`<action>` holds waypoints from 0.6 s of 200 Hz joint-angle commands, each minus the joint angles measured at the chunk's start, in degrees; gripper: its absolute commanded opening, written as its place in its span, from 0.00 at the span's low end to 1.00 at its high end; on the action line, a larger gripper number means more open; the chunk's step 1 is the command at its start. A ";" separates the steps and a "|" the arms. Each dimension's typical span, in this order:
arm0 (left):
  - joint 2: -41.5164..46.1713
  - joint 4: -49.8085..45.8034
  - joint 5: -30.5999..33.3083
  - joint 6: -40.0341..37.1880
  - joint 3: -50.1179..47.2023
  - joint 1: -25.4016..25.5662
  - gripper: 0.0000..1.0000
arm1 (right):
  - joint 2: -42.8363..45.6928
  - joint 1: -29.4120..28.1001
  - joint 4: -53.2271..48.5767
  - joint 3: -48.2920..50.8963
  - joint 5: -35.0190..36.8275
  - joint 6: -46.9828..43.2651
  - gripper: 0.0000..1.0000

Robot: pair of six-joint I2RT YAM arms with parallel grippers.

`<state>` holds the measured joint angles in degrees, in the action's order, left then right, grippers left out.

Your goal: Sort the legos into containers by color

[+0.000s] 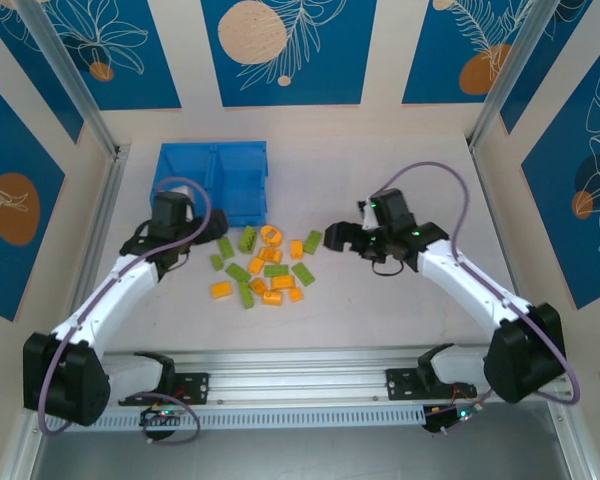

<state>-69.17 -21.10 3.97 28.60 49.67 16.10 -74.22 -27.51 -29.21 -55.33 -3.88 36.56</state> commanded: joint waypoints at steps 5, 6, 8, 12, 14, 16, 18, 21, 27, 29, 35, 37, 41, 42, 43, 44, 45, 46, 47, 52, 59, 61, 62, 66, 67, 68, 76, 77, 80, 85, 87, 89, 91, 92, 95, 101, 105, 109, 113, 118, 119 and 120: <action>-2.76 -11.59 -2.61 9.44 -1.54 1.92 0.91 | -4.25 -7.07 -3.27 -5.74 -3.74 3.97 0.96; -2.88 -11.50 -2.50 9.63 -1.66 1.92 0.90 | -4.48 -7.45 -3.25 -5.84 -3.75 4.06 0.96; -3.07 -11.33 -2.24 9.94 -1.79 1.92 0.89 | -4.94 -7.99 -3.18 -6.26 -3.76 4.12 0.96; -3.65 -11.05 -1.82 10.69 -2.12 1.92 0.87 | -5.90 -9.14 -3.11 -7.04 -3.69 4.37 0.96; -3.88 -10.95 -1.65 10.97 -2.23 1.92 0.86 | -6.19 -9.67 -3.11 -7.42 -3.68 4.55 0.96; -4.14 -10.86 -1.43 11.24 -2.28 1.96 0.85 | -6.75 -10.20 -3.08 -7.86 -3.57 4.64 0.96; -4.55 -10.73 -1.25 11.40 -2.36 1.93 0.84 | -7.26 -10.73 -3.08 -8.30 -3.52 4.70 0.96; -5.04 -10.45 -1.05 11.60 -2.47 1.93 0.82 | -7.95 -11.52 -3.05 -8.97 -3.44 4.81 0.96; -6.08 -9.89 -0.77 11.95 -2.68 1.92 0.79 | -9.35 -12.95 -3.12 -10.06 -3.27 4.93 0.96; -6.49 -9.69 -0.73 12.06 -2.72 1.92 0.78 | -9.80 -13.55 -3.06 -10.56 -3.31 4.91 0.96; -7.56 -9.04 -0.47 12.21 -2.74 1.92 0.76 | -11.16 -14.91 -3.28 -11.91 -3.09 4.73 0.96; -8.05 -8.82 -0.35 12.25 -2.74 1.96 0.75 | -11.55 -15.42 -3.41 -12.35 -3.00 4.77 0.96; -8.79 -8.44 -0.20 12.28 -2.65 1.92 0.74 | -12.40 -16.30 -3.75 -13.18 -2.63 4.61 0.96; -9.01 -8.30 -0.20 12.23 -2.61 1.97 0.73 | -12.64 -16.50 -3.84 -13.42 -2.54 4.59 0.96; -9.21 -8.19 -0.19 12.21 -2.58 1.99 0.73 | -12.85 -16.69 -3.92 -13.67 -2.45 4.54 0.96; -9.35 -8.09 -0.10 12.19 -2.57 1.95 0.73 | -12.96 -16.92 -4.01 -13.84 -2.36 4.51 0.96; -9.47 -7.95 -0.06 12.19 -2.57 1.94 0.73 | -13.18 -17.12 -4.10 -14.06 -2.27 4.50 0.96; -9.75 -7.84 -0.03 12.18 -2.56 1.93 0.73 | -13.39 -17.30 -4.19 -14.26 -2.18 4.45 0.96; -9.93 -7.74 -0.07 12.18 -2.56 1.92 0.72 | -13.57 -17.53 -4.32 -14.49 -2.05 4.47 0.97; -10.78 -7.04 0.05 12.09 -2.48 1.94 0.72 | -14.55 -18.35 -4.87 -15.57 -1.57 4.20 0.97; -12.00 -6.20 0.15 11.89 -2.32 1.92 0.71 | -15.68 -19.45 -5.60 -16.87 -0.88 3.98 0.97; -12.41 -5.96 0.12 11.84 -2.26 1.85 0.70 | -16.04 -19.74 -5.73 -17.23 -0.74 3.92 0.97; -12.58 -5.88 0.05 11.84 -2.19 1.84 0.70 | -16.18 -19.85 -5.79 -17.38 -0.67 3.90 0.97; -13.32 -5.53 0.07 11.70 -1.99 1.84 0.70 | -16.72 -20.34 -5.98 -17.92 -0.35 3.80 0.97; -13.47 -5.48 0.03 11.68 -1.88 1.88 0.70 | -16.82 -20.46 -6.01 -18.08 -0.26 3.79 0.97; -13.59 -5.42 0.01 11.67 -1.82 1.86 0.70 | -17.01 -20.56 -6.02 -18.20 -0.21 3.75 0.97; -14.95 -4.94 0.24 11.52 -1.25 1.85 0.68 | -17.77 -21.24 -6.37 -18.93 0.17 3.83 0.97; -15.13 -4.84 0.33 11.50 -1.20 1.84 0.68 | -17.92 -21.30 -6.42 -19.07 0.18 3.85 0.97; -15.62 -4.83 0.65 11.48 -1.08 1.83 0.67 | -18.16 -21.57 -6.53 -19.45 0.19 3.87 0.97; -16.35 -4.75 1.34 11.48 -0.75 1.83 0.66 | -18.56 -21.91 -6.48 -19.83 0.08 3.90 0.97; -16.66 -4.81 1.60 11.48 -0.68 1.88 0.65 | -18.70 -21.96 -6.47 -20.02 0.03 3.92 0.97; -16.87 -4.80 1.95 11.48 -0.60 1.89 0.65 | -18.82 -22.10 -6.47 -20.17 0.02 3.95 0.97; -17.14 -4.75 2.17 11.48 -0.55 1.85 0.64 | -18.96 -22.25 -6.47 -20.28 -0.01 3.96 0.97; -17.27 -4.70 2.31 11.48 -0.55 1.84 0.63 | -19.04 -22.29 -6.47 -20.35 0.00 3.96 0.97; -17.64 -4.61 2.70 11.52 -0.47 1.83 0.62 | -19.16 -22.43 -6.47 -20.50 0.00 4.06 0.97; -18.35 -4.15 3.12 11.44 -0.53 1.70 0.60 | -19.38 -22.73 -6.47 -20.91 -0.05 4.09 0.97; -18.82 -3.87 3.28 11.33 -0.54 1.68 0.58 | -19.51 -22.89 -6.48 -21.18 -0.01 4.06 0.97; -19.38 -3.68 3.32 11.30 -0.57 1.61 0.57 | -19.60 -23.02 -6.52 -21.30 0.09 4.07 0.97; -19.90 -3.50 3.25 11.21 -0.54 1.53 0.55 | -19.64 -23.19 -6.47 -21.53 0.23 4.01 0.97; -20.52 -3.36 3.08 11.13 -0.46 1.38 0.53 | -19.65 -23.33 -6.55 -21.68 0.32 4.05 0.97; -20.63 -3.30 3.03 11.08 -0.50 1.39 0.52 | -19.65 -23.40 -6.55 -21.71 0.39 4.05 0.97; -20.73 -3.27 2.96 11.06 -0.52 1.39 0.52 | -19.65 -23.44 -6.56 -21.73 0.42 4.05 0.97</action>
<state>-87.50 -25.80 5.02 39.72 47.53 18.02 -93.51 -50.09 -33.61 -74.43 -4.34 39.70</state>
